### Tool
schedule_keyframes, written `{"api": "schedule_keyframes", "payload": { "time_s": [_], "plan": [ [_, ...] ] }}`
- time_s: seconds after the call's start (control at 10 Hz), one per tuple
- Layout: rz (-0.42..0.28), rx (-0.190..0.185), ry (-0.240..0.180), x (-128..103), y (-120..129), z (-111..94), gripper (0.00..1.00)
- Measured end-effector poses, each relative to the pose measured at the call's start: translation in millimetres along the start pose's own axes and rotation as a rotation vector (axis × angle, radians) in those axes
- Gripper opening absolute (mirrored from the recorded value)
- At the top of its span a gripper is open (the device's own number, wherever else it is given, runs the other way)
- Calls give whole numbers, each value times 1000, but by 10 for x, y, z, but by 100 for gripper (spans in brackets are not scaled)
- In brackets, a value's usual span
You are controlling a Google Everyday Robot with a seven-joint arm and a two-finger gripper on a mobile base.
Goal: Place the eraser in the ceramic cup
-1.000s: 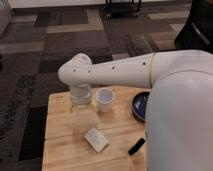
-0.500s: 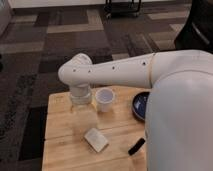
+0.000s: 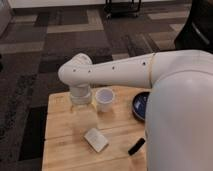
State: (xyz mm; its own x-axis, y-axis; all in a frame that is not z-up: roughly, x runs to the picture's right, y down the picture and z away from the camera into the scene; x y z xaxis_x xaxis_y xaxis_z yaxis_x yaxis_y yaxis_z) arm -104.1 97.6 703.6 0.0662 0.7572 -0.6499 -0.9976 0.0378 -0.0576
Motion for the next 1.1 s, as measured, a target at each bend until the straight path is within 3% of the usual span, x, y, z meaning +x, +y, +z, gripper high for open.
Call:
{"api": "schedule_keyframes", "payload": {
  "time_s": [0.8,1.1],
  "plan": [
    [11,6,-5,-10,-9,3,65],
    [148,96,-49,-14,-193,-112,65]
  ]
}}
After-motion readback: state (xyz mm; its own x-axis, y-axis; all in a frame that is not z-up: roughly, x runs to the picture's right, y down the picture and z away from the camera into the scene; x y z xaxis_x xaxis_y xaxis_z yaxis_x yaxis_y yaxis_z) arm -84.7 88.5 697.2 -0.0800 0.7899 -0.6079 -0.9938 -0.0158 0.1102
